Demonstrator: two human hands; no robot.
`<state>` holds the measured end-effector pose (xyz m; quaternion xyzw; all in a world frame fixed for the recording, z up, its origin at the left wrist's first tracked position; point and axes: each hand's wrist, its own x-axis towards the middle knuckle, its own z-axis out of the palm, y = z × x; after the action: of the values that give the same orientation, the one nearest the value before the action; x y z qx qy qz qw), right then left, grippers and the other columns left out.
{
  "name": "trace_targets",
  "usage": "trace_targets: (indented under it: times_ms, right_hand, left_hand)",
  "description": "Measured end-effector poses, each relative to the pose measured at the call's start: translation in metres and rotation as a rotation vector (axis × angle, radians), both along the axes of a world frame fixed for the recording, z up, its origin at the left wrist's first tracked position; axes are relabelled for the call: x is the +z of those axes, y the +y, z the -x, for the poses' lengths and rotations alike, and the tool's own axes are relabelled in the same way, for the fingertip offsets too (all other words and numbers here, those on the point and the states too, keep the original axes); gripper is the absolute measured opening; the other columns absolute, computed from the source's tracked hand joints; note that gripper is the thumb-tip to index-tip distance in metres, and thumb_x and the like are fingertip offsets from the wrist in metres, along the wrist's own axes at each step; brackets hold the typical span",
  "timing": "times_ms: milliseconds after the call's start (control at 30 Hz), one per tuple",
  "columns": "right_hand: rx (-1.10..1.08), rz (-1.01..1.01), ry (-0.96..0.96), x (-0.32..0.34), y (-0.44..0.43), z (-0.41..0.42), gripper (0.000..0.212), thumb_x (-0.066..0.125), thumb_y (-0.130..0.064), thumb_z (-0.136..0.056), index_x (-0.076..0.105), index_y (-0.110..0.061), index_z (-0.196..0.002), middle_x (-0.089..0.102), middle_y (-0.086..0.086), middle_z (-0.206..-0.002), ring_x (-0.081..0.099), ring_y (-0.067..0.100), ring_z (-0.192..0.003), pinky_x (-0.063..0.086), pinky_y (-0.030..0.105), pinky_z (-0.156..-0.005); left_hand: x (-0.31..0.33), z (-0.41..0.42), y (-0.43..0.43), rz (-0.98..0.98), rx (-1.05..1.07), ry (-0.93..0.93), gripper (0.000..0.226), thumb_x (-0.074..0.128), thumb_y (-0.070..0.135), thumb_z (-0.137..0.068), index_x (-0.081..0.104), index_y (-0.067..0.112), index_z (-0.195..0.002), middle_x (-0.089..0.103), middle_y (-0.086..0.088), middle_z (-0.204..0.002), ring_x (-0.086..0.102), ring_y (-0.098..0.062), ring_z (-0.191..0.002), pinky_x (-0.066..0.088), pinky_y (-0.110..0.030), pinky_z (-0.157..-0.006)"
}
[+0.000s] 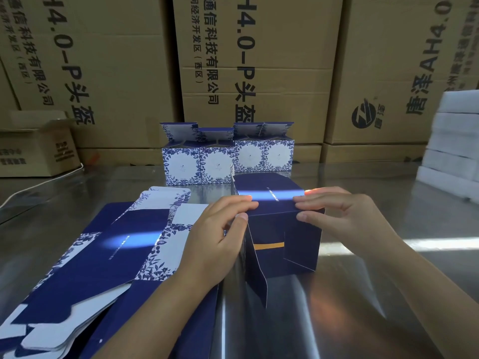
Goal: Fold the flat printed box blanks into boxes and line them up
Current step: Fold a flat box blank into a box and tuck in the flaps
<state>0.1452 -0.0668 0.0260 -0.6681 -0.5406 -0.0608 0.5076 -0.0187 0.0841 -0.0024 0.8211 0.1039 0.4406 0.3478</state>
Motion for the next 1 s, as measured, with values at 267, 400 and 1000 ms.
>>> trace_targets:
  times_ms: [267,400,1000]
  right_hand:
    - [-0.015,-0.057,-0.042,-0.001,0.001,0.008,0.022,0.079,-0.01,-0.072,0.075,-0.031,-0.078,0.072,-0.022,-0.084,0.058,-0.009,-0.1,0.039,0.005,-0.084]
    - [-0.025,-0.08,-0.115,-0.001,0.002,0.012,0.022,0.08,-0.006,-0.071,0.075,-0.027,-0.077,0.072,-0.018,-0.081,0.059,-0.006,-0.099,0.041,0.007,-0.087]
    - [0.007,-0.014,0.019,0.001,-0.003,-0.006,0.019,0.073,-0.046,-0.06,0.074,-0.042,-0.078,0.07,-0.025,-0.091,0.055,-0.005,-0.104,0.037,0.005,-0.089]
  left_hand:
    - [0.0,0.0,0.001,0.033,-0.017,-0.016,0.03,0.039,0.028,-0.087,0.065,0.04,-0.097,0.06,0.023,-0.113,0.051,-0.001,-0.115,0.037,-0.012,-0.094]
    - [0.0,-0.001,0.001,0.068,-0.026,-0.034,0.031,0.039,0.027,-0.087,0.067,0.035,-0.096,0.062,0.023,-0.112,0.052,0.0,-0.115,0.037,-0.013,-0.094]
    - [-0.003,0.001,0.008,-0.015,-0.011,-0.026,0.034,0.052,0.022,-0.075,0.062,0.042,-0.102,0.059,0.022,-0.117,0.052,0.003,-0.114,0.046,-0.017,-0.079]
